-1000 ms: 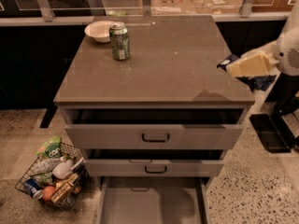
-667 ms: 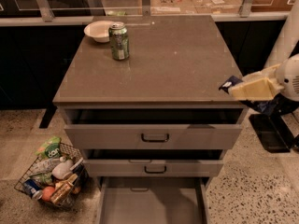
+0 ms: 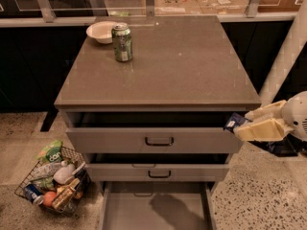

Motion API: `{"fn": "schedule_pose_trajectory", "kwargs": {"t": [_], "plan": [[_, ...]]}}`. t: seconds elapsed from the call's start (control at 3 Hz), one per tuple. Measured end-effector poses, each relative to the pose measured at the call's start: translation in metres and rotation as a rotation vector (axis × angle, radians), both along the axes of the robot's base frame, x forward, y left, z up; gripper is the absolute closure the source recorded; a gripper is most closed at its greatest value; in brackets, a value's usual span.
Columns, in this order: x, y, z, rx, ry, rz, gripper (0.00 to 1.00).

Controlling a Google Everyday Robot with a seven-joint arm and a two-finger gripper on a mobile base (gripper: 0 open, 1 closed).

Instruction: Place rxbar blueberry into bottom drawer

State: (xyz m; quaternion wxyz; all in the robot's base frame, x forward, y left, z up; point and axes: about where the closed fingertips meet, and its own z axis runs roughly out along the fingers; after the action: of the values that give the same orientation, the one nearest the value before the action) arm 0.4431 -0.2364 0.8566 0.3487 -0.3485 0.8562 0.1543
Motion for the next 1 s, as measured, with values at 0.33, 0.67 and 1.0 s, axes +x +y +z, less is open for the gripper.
{"fn": "schedule_pose_trajectory", "kwargs": {"t": [0.33, 0.67, 1.0], "plan": [[0.0, 0.0, 0.0, 0.0, 0.0, 0.0, 1.0], [0.002, -0.005, -0.023, 0.0, 0.013, -0.028, 1.0], [-0.016, -0.014, -0.061, -0.02, 0.041, -0.034, 1.0]]}}
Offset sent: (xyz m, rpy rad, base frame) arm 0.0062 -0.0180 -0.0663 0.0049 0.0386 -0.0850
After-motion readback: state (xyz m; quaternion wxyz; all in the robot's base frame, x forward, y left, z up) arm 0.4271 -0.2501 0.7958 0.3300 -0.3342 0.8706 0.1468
